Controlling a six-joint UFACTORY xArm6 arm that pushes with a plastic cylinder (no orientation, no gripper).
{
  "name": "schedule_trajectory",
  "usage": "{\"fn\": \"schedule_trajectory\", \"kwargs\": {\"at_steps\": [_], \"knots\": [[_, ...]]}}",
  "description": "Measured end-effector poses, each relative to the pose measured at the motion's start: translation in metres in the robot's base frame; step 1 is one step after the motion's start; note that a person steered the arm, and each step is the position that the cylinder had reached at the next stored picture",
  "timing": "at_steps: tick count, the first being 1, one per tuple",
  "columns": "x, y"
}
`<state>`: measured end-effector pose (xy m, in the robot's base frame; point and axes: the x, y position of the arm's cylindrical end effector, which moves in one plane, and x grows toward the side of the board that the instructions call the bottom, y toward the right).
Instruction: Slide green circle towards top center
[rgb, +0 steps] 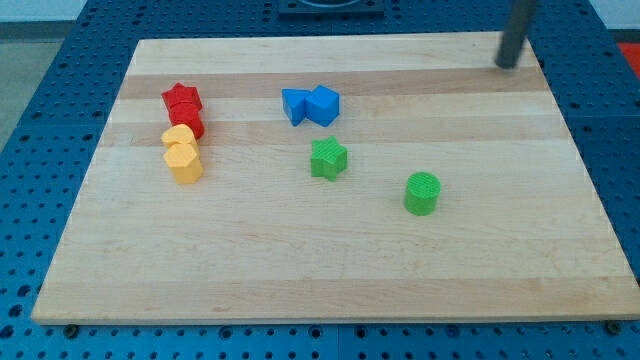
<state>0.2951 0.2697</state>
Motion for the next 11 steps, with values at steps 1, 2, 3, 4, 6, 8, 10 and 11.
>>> {"fn": "schedule_trajectory", "kwargs": {"at_steps": [1, 2, 3, 4, 6, 8, 10, 11], "knots": [[0.095, 0.022], [0.178, 0.016], [0.232, -0.023], [0.237, -0.093], [0.242, -0.185], [0.120, -0.187], [0.202, -0.192], [0.219, -0.159]]}}
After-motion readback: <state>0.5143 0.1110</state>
